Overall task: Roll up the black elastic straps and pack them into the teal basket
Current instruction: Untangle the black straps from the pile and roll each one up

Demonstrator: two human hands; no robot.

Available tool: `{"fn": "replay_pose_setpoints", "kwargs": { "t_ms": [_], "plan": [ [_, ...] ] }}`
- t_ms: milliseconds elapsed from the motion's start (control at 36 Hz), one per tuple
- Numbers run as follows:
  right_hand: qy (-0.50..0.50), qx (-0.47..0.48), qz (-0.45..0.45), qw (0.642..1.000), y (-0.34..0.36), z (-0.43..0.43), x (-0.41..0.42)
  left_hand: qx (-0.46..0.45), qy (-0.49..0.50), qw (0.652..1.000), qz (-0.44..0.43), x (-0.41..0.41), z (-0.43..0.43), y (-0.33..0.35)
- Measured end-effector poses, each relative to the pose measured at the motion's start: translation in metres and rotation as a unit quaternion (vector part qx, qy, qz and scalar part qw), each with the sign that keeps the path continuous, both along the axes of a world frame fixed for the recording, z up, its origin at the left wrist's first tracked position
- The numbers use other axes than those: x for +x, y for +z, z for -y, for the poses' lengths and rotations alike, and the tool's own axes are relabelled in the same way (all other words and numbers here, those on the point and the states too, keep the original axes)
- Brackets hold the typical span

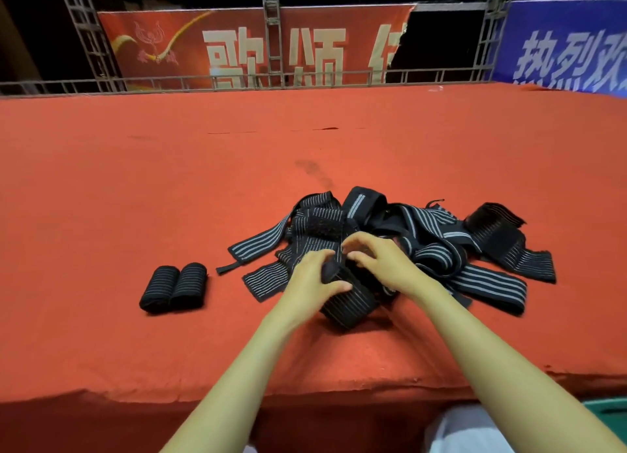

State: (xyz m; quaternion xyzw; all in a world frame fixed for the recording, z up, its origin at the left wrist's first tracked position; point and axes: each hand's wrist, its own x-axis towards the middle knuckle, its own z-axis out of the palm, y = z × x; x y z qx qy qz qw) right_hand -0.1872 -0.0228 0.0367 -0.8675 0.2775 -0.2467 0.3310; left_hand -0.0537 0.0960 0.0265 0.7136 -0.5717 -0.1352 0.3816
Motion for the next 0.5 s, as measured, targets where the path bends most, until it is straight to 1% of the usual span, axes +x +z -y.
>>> {"fn": "replay_pose_setpoints", "kwargs": {
  "t_ms": [28, 56, 111, 167, 194, 222, 278, 306, 333, 417, 500],
  "plan": [
    [-0.005, 0.017, 0.015, 1.0, 0.001, 0.0, -0.003, 0.008, 0.003, 1.0, 0.01, -0.004, 0.006, 0.0],
    [-0.012, 0.016, 0.019, 1.0, 0.004, 0.0, -0.007, 0.014, 0.007, 1.0, 0.016, -0.008, 0.011, 0.0],
    [-0.037, -0.051, -0.001, 0.998, 0.006, 0.003, -0.015, 0.018, 0.012, 0.999, 0.025, -0.013, 0.02, 0.0],
    [-0.064, -0.149, -0.037, 0.986, 0.003, 0.01, -0.023, 0.029, 0.023, 0.999, 0.036, -0.015, 0.029, -0.003],
    [-0.073, -0.194, -0.066, 0.976, -0.001, 0.014, -0.027, 0.034, 0.032, 0.998, 0.039, -0.016, 0.033, -0.004],
    [-0.082, -0.221, -0.114, 0.965, -0.005, 0.017, -0.03, 0.041, 0.041, 0.998, 0.036, -0.016, 0.036, -0.005],
    [-0.102, -0.22, -0.226, 0.943, -0.012, 0.018, -0.034, 0.054, 0.056, 0.997, 0.02, -0.015, 0.041, -0.007],
    [-0.111, -0.212, -0.261, 0.935, -0.016, 0.019, -0.035, 0.061, 0.062, 0.996, 0.011, -0.014, 0.043, -0.009],
    [-0.12, -0.21, -0.276, 0.93, -0.019, 0.02, -0.036, 0.065, 0.067, 0.996, 0.004, -0.013, 0.045, -0.01],
    [-0.159, -0.214, -0.246, 0.932, -0.025, 0.025, -0.033, 0.048, 0.064, 0.997, -0.002, -0.011, 0.043, -0.009],
    [-0.181, -0.221, -0.23, 0.93, -0.026, 0.031, -0.025, -0.01, 0.053, 0.998, -0.032, -0.008, 0.033, -0.002]
  ]
}}
